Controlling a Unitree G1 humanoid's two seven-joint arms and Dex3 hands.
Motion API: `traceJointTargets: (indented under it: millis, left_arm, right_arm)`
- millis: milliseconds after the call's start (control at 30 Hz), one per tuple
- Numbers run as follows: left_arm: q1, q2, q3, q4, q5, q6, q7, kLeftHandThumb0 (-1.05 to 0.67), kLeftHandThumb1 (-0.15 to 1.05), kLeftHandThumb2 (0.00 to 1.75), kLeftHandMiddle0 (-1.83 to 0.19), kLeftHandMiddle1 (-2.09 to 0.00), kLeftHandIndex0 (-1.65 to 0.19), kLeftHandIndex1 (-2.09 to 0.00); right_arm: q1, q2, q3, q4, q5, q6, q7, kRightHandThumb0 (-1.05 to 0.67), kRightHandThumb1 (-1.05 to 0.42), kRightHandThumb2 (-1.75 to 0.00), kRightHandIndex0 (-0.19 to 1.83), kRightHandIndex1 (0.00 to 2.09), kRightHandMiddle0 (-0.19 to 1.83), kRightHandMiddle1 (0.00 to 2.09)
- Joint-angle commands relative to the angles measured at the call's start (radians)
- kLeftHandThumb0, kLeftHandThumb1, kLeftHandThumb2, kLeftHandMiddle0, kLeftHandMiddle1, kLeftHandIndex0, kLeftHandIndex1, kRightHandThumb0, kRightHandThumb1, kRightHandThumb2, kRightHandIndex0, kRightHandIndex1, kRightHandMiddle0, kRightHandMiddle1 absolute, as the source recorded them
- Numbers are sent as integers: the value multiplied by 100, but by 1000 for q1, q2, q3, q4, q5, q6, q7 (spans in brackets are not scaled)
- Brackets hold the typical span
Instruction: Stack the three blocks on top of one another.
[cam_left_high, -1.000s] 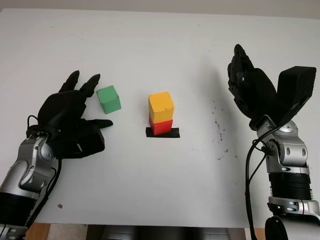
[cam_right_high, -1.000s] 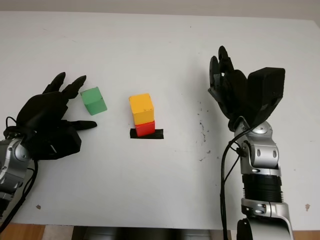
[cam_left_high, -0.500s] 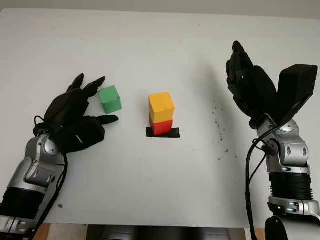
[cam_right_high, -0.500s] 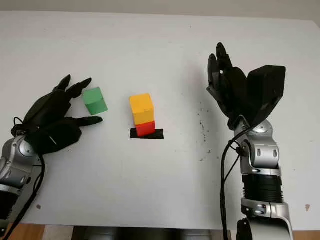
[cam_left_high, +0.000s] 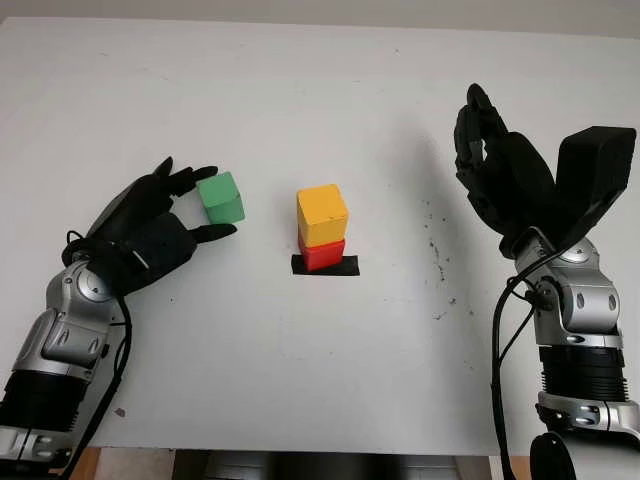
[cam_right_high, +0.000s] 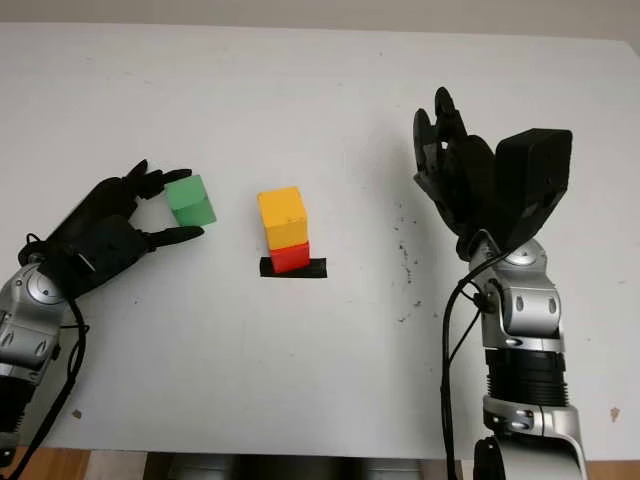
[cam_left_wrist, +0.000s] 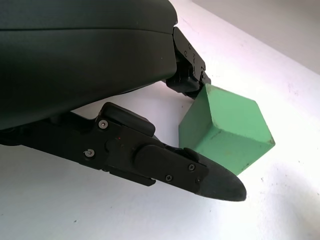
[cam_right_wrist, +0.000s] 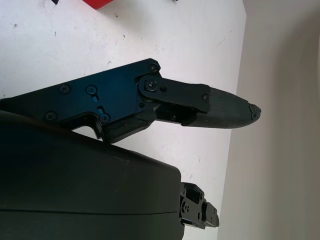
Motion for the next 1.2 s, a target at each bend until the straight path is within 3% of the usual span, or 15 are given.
traceJointTargets:
  millis: [0, 100, 200, 433, 600, 667, 900, 1067, 1167]
  left_arm:
    - [2, -14, 12, 13, -7, -22, 25, -64, 105, 7, -10, -6, -49, -37]
    - [8, -27, 22, 35, -12, -71, 76, -48, 105, 7, -15, -6, -34, -96]
    - [10, -36, 29, 59, -13, -124, 126, -40, 105, 8, -16, -5, -30, -122]
    - [12, -51, 47, 70, -50, -185, 152, -39, 104, 6, -14, -5, -29, -130]
    - [20, -59, 61, 31, -92, -228, 131, -41, 105, 6, -13, -5, -27, -141]
    - [30, -66, 71, -28, -136, -221, 93, -43, 104, 5, -14, -6, -27, -144]
    - [57, -84, 105, -275, -296, -87, -55, -41, 103, 5, -17, -6, -29, -143]
    - [52, -99, 112, -387, -372, 14, -118, -41, 103, 5, -22, -7, -31, -147]
    - [38, -105, 103, -468, -410, 129, -142, -40, 102, 5, -23, -7, -34, -147]
  right_arm:
    - [-9, -16, -7, -15, 2, 1, 3, -74, -105, -59, -19, 0, -19, 0]
    - [-9, -14, -6, -15, 0, -4, -1, -74, -105, -58, -19, 0, -19, 0]
    - [-7, -13, -5, -13, 0, -7, 1, -75, -105, -57, -19, 0, -19, 0]
    - [-2, -7, -3, -13, -1, -15, 1, -74, -105, -57, -19, 0, -19, 0]
    - [2, 1, -8, -13, 4, -21, -4, -70, -105, -56, -19, 0, -19, 0]
    - [4, 6, -11, -14, 10, -22, -8, -69, -105, -54, -19, 0, -19, 0]
    - [10, 8, -6, -11, 16, -36, -7, -67, -105, -50, -19, 0, -19, 0]
    - [8, 17, -4, -5, 15, -36, -16, -65, -105, -46, -19, 0, -19, 0]
    - [9, 16, 1, 2, 16, -46, -7, -64, -105, -47, -19, 0, -19, 0]
